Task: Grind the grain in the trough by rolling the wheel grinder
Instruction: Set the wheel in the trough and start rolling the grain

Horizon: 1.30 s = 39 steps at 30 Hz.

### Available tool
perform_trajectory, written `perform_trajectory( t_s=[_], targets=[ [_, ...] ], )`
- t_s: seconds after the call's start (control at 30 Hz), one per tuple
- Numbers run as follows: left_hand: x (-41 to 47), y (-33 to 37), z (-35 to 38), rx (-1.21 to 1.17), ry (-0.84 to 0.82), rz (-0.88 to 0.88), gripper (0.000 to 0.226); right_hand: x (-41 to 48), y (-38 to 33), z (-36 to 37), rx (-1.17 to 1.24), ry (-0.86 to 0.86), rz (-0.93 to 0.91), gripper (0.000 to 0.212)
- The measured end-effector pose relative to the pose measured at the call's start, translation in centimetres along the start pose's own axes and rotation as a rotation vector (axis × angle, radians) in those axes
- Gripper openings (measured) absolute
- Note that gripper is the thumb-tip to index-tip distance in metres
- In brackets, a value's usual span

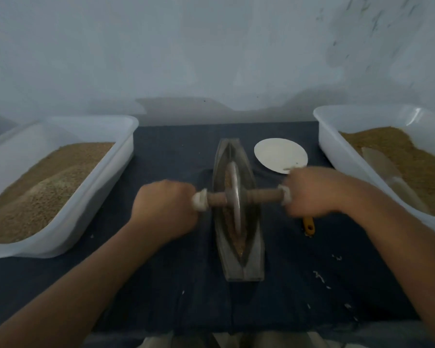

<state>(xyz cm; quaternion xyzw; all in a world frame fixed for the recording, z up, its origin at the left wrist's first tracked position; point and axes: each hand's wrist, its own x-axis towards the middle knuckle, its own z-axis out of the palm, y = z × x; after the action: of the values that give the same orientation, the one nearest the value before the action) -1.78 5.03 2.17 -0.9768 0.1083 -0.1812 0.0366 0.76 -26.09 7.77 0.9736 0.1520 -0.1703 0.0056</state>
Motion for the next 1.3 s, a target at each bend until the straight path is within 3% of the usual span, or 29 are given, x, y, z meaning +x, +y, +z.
perform_trajectory(
  t_s=[0.1, 0.27, 0.37, 0.43, 0.6, 0.67, 0.83, 0.97, 1.03, 1.2, 1.23, 1.3],
  targets=[
    [-3.1, -0.1, -1.0, 0.011, 0.138, 0.073, 0.036, -2.0, 0.3, 1.1, 0.09, -0.127, -0.054, 0.012],
    [4.9, 0.1, 0.6, -0.003, -0.049, -0.075, 0.033, 4.4, 0.7, 0.7, -0.094, 0.32, 0.121, 0.024],
    [9.3, 0.2, 0.3, 0.003, -0.084, -0.084, 0.032, 7.4, 1.0, 0.2, -0.109, 0.436, 0.213, 0.029],
    [9.0, 0.4, -0.3, 0.001, -0.105, -0.06, 0.03, 7.5, 1.2, 0.2, -0.086, 0.376, 0.203, 0.028],
    [1.0, -0.5, -0.8, 0.004, -0.11, 0.095, 0.027, 0.2, 1.0, 1.3, 0.118, -0.112, 0.035, 0.023],
    [-0.4, -1.0, -0.6, -0.024, -0.129, 0.107, 0.031, -1.7, 0.8, 1.5, 0.091, -0.135, -0.017, 0.025],
    [5.7, -0.6, 0.8, -0.058, -0.174, -0.042, 0.029, 3.7, -0.1, -0.4, -0.113, 0.288, 0.137, 0.021],
    [9.7, -0.4, 0.3, -0.065, -0.172, -0.082, 0.037, 6.5, -0.1, -1.1, -0.127, 0.425, 0.229, 0.024],
    [8.4, -0.3, -0.2, -0.078, -0.225, -0.05, 0.029, 5.6, 0.1, -1.0, -0.101, 0.332, 0.188, 0.025],
    [0.4, -0.6, -1.8, -0.06, -0.192, 0.136, 0.03, -0.2, 0.8, 0.9, 0.202, -0.261, 0.051, 0.012],
    [0.0, -0.7, -1.8, -0.056, -0.178, 0.144, 0.031, -0.6, 1.0, 1.3, 0.203, -0.279, 0.035, 0.014],
    [1.2, -0.5, -1.7, -0.056, -0.224, 0.102, 0.03, 0.4, 1.1, 1.5, 0.109, -0.147, 0.018, 0.015]
  ],
)
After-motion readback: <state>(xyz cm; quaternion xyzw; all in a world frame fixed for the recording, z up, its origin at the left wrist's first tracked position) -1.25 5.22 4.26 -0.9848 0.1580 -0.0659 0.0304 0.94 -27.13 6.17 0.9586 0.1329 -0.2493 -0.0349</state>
